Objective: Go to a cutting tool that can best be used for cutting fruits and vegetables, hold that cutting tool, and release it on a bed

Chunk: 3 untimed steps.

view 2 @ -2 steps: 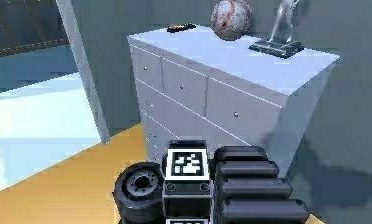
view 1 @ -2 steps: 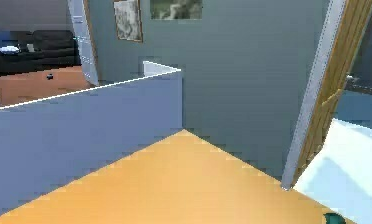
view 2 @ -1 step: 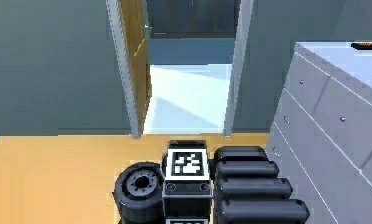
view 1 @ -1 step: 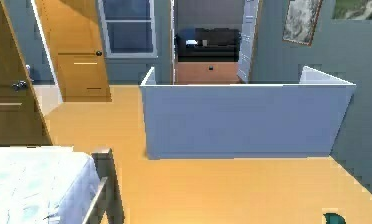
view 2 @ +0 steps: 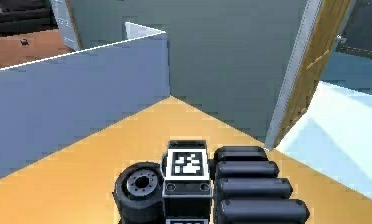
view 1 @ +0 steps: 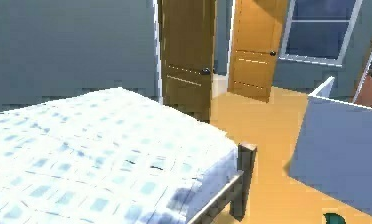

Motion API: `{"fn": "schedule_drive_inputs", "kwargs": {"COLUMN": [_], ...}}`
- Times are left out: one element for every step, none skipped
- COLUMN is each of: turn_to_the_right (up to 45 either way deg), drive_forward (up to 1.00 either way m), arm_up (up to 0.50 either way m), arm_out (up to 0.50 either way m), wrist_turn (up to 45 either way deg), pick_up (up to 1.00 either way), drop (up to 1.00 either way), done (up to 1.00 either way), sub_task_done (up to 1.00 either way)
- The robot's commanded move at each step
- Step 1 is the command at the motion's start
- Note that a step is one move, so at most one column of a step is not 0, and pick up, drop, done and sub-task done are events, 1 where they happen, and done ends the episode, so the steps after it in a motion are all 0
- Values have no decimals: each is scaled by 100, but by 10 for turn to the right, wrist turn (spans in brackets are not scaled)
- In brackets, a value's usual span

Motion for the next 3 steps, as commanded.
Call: {"fn": "schedule_drive_inputs", "kwargs": {"turn_to_the_right": [-450,-120,0], "drive_forward": [0,0,20], "arm_up": [0,0,0], "arm_out": [0,0,0], "wrist_turn": [0,0,0], "pick_up": [0,0,0], "drop": [0,0,0], "done": [0,0,0], "sub_task_done": [0,0,0]}}
